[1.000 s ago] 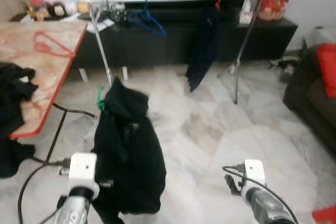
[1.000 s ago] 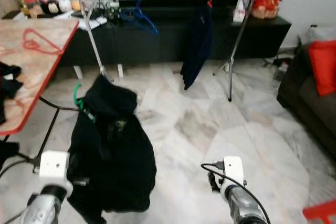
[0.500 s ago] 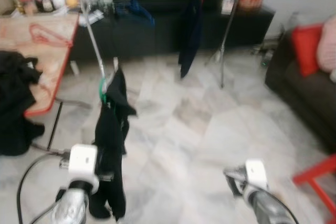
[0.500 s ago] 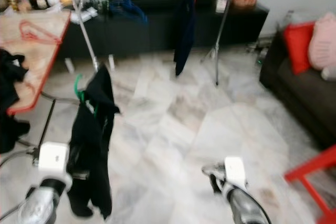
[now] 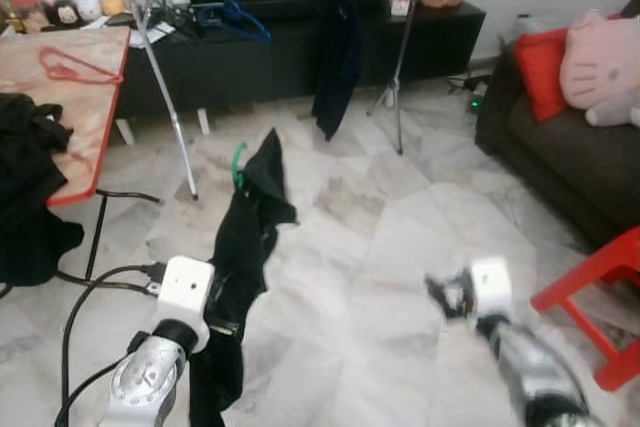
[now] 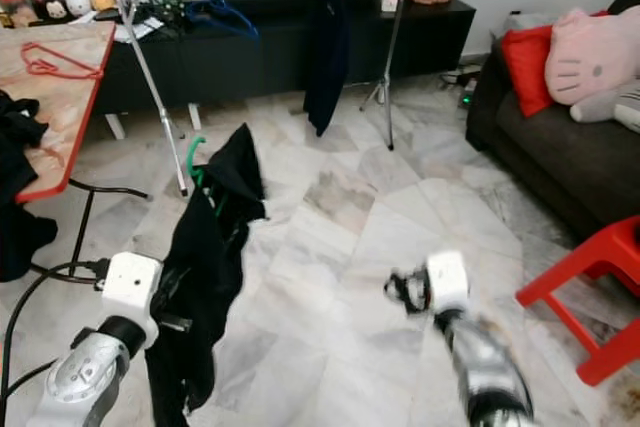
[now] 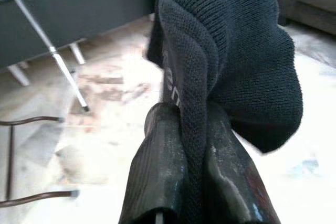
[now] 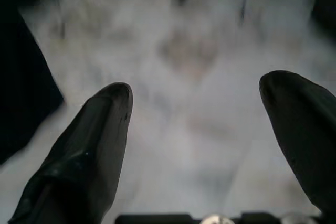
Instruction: Hang hanger
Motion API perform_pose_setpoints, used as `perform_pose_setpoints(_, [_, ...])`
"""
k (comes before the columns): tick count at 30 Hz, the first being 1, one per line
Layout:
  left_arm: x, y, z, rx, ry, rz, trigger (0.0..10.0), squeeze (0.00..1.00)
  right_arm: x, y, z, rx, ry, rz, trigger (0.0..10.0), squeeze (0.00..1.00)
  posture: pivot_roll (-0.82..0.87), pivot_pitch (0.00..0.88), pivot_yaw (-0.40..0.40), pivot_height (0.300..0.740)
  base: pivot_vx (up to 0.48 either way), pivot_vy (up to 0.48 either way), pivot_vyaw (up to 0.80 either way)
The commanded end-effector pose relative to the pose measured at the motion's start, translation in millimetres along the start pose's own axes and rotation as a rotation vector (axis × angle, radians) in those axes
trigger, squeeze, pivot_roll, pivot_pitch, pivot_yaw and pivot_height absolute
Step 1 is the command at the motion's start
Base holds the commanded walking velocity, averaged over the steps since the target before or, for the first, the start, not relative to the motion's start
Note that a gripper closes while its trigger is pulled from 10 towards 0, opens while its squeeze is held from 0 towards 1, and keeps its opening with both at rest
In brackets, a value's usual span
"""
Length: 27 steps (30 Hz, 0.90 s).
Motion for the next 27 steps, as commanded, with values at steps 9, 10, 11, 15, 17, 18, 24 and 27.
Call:
perform_pose_setpoints(9, [44.8,-14.2,-24.4,-0.16,-0.121,0.004,10.0,0.0,41.8,30.1,7.2,0.385,-0.124,0.031,10.0,0.0,0.0,0.0,-0.03,0.74,0.0,0.0,0.0])
perform_pose_setpoints(10, [50.0,-20.0,-28.1,-0.201,-0.135,0.002,10.0,0.0,45.3,38.9,9.5,0.456,-0.121,0.04,10.0,0.0,0.0,0.0,-0.03,0.74,0.0,0.0,0.0])
perform_pose_setpoints(11, [52.1,-22.5,-29.4,-0.219,-0.141,0.0,10.0,0.0,46.7,42.5,10.4,0.484,-0.121,0.039,10.0,0.0,0.0,0.0,-0.03,0.74,0.0,0.0,0.0])
perform_pose_setpoints(15, [67.3,-40.3,-34.9,-0.337,-0.189,0.004,10.0,0.0,53.4,53.8,17.1,0.602,-0.108,0.044,10.0,0.0,0.0,0.0,-0.039,0.74,0.0,0.0,0.0])
perform_pose_setpoints(17, [71.2,-45.5,-35.4,-0.373,-0.201,0.015,10.0,0.0,55.4,54.5,18.4,0.613,-0.109,0.049,10.0,0.0,0.0,0.0,-0.039,0.74,0.0,0.0,0.0])
perform_pose_setpoints(18, [74.3,-50.0,-35.4,-0.405,-0.211,0.02,10.0,0.0,57.7,53.0,18.5,0.603,-0.114,0.058,10.0,0.0,-0.01,0.0,-0.044,0.74,0.0,0.0,0.0])
perform_pose_setpoints(24, [84.2,-67.5,-33.0,-0.537,-0.252,0.034,10.0,0.0,67.2,44.9,18.0,0.54,-0.121,0.09,10.0,0.0,-0.02,0.0,-0.047,0.74,0.0,0.0,0.0])
perform_pose_setpoints(27, [87.8,-72.8,-29.1,-0.592,-0.27,0.04,10.0,0.0,66.8,40.7,17.3,0.496,-0.123,0.087,10.0,0.0,-0.02,0.0,-0.047,0.74,0.0,0.0,0.0])
Point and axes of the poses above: a point about 5 cm out from each wrist's last joint towards the gripper, its own z axis pointing back from the gripper into the wrist, its own x axis along the axis of the wrist's last joint, y = z × x, the point moved 2 cm from there along -z, pointing out of the wrist towards the gripper, and after that the axes turned 10 degrees about -z, right-handed, at the moved point
